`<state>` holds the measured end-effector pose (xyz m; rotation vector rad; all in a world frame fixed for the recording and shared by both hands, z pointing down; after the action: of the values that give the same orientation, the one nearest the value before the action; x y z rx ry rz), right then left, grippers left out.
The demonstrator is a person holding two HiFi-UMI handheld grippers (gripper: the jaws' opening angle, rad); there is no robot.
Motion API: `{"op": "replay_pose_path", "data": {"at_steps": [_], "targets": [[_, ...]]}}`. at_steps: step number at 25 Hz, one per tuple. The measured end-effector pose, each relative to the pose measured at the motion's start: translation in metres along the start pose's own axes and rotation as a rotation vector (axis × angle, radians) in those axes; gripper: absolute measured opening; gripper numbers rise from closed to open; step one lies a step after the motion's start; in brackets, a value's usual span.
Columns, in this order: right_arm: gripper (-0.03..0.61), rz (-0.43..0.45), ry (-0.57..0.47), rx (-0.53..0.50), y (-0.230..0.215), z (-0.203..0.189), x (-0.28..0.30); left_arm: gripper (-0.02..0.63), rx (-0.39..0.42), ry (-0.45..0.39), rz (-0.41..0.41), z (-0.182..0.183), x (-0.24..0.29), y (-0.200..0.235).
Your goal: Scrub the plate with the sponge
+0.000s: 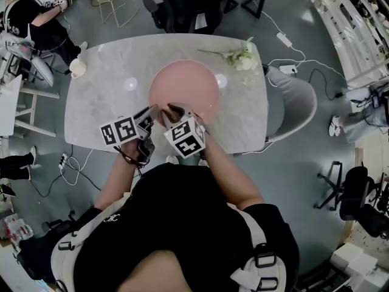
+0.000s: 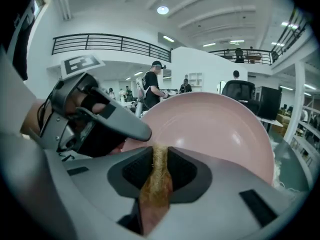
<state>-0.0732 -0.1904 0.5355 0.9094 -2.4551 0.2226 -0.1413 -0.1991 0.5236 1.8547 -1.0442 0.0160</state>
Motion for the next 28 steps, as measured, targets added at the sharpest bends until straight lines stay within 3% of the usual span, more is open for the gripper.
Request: {"op": "replay_pose_path", "data": {"at_steps": [7,12,17,22,28], "targets": [[0.075,-0.256,-0.029,0.169,-0.063,-0.009,-0.017,0.064,-0.025,-0.002,-0.031,-0.001,0.000,-0.004],[0.076,-0.395,0.091,0.256,-0.096,-0.038,-0.021,0.072,-0.076,-0.006,-0.038,0.003,-0.002,0.003],[0.075,-0.418,0.126,0.345,-0.106,-0.055,-0.027,0.074,-0.057,0.007,-0.013,0.000,0.002,0.008],[0.075,-0.391,-0.032,0.304,-0.102,-0.025,-0.048,0.067,-0.173,0.034,-0.028,-0.006,0.011,0.029],[0.075,-0.434,-0.222,0.276,-0.108,0.009,-0.090,0.067,-0.242,0.071,0.092,-0.020,0.023,0.081]]}}
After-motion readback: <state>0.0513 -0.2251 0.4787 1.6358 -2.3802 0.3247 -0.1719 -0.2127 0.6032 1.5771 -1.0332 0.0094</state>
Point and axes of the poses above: the fingertips, and each gripper's own axes: x forward along the fingers, y to its left, z out of its top, the point moved 3 cm from there along -x, backward along the fingers, and after that the axes turned 3 degrees about -x, right-handed, at the moved point
